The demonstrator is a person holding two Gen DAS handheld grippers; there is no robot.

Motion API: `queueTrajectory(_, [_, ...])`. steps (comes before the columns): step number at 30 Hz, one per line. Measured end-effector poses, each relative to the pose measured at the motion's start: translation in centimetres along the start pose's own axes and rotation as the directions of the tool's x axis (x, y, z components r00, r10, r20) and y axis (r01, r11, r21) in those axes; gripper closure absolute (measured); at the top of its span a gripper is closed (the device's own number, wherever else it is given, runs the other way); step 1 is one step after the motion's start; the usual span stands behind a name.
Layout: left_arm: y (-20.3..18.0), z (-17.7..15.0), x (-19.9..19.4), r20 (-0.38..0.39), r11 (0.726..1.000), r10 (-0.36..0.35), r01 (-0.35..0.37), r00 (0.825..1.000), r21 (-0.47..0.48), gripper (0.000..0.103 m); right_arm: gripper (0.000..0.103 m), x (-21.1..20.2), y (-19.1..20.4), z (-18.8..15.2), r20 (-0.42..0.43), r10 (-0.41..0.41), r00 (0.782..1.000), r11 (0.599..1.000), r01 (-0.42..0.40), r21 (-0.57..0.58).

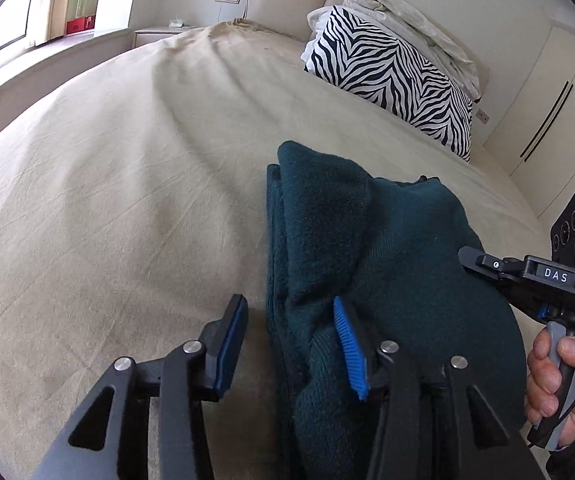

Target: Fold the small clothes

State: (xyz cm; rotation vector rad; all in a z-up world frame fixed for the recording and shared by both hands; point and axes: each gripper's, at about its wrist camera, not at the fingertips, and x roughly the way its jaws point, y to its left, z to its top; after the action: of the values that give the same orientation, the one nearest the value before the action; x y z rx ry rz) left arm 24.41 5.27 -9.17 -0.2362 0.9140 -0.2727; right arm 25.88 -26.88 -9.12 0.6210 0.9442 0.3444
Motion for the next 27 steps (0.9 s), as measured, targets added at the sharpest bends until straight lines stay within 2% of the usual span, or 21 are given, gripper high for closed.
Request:
queueTrajectory(1, [0.0,-0.1,0.0,0.003,1.000,-0.001,0.001,1.000,0.003,0.054,0.103,-0.2,-0.4,-0.1,0.000,0.017,1.000,1.000,-0.017,0.016])
queueTrajectory(3, [-0.3,-0.4,-0.4,0.018,1.000,0.012,-0.012,1.000,0.019,0.054,0.103,-0.7,0.3,-0.1,-0.001,-0.014,1.000,1.000,0.014,-0.019])
queueTrajectory(4, [-0.3,-0.5,-0.6,0.029,1.000,0.016,-0.017,0.999,0.019,0.054,0.098,-1.1,1.0,0.1,0.003,-0.011,1.000,1.000,0.011,-0.028])
queueTrajectory(7, [-0.5,-0.6,-2.2,0.083,0.999,0.049,-0.050,0.995,0.015,0.058,0.096,-1.9,2.7,2.1,0.057,0.061,0.997,0.998,-0.059,-0.032])
queueTrajectory(10, [-0.6,0.0,-3.6,0.146,0.996,0.079,-0.082,0.986,0.016,0.061,0.094,0.6,3.4,4.6,-0.003,0.080,0.997,0.997,-0.080,-0.023])
queueTrajectory(11, [-0.4,0.1,-3.8,0.158,0.996,0.082,-0.085,0.984,0.010,0.062,0.094,2.1,3.2,5.3,-0.037,0.069,0.997,0.998,-0.070,-0.009])
queueTrajectory(13, [-0.1,0.3,-3.4,0.140,0.997,0.080,-0.082,0.987,0.004,0.062,0.095,5.4,1.6,6.2,-0.106,-0.012,0.994,0.998,0.018,0.053])
queueTrajectory(14, [0.0,0.3,-2.9,0.125,0.996,0.083,-0.084,0.989,0.003,0.063,0.099,6.5,0.7,6.3,-0.116,-0.048,0.992,0.995,0.057,0.077])
queueTrajectory(15, [0.1,0.2,-2.5,0.112,0.996,0.087,-0.088,0.990,0.005,0.064,0.103,7.1,0.3,6.4,-0.103,-0.076,0.992,0.994,0.084,0.074])
queueTrajectory(17, [-0.1,0.2,-2.4,0.111,0.996,0.086,-0.087,0.990,0.006,0.068,0.103,7.3,0.9,6.5,-0.089,-0.115,0.989,0.992,0.119,0.042])
queueTrajectory(19, [-0.6,0.3,-3.6,0.152,0.996,0.085,-0.090,0.985,0.024,0.069,0.103,6.9,2.3,6.4,-0.086,-0.151,0.985,0.988,0.150,-0.016])
queueTrajectory(21, [-1.3,0.3,-5.4,0.212,0.996,0.063,-0.074,0.975,0.048,0.069,0.097,5.2,3.1,6.1,-0.054,-0.097,0.994,0.995,0.096,-0.017])
queueTrajectory(24, [-2.4,0.3,-7.1,0.248,0.995,-0.024,0.000,0.969,0.097,0.069,0.097,1.3,3.5,4.0,-0.010,0.075,0.997,0.997,-0.074,0.033])
queueTrajectory(26, [-3.6,0.0,-6.9,0.233,0.989,-0.043,0.008,0.971,0.149,0.069,0.097,-0.5,3.9,1.7,-0.004,0.149,0.989,0.989,-0.149,0.015])
queueTrajectory(27, [-4.1,-0.2,-6.3,0.207,0.985,-0.038,0.002,0.978,0.172,0.069,0.097,-0.7,3.7,0.5,-0.025,0.152,0.988,0.988,-0.151,0.011])
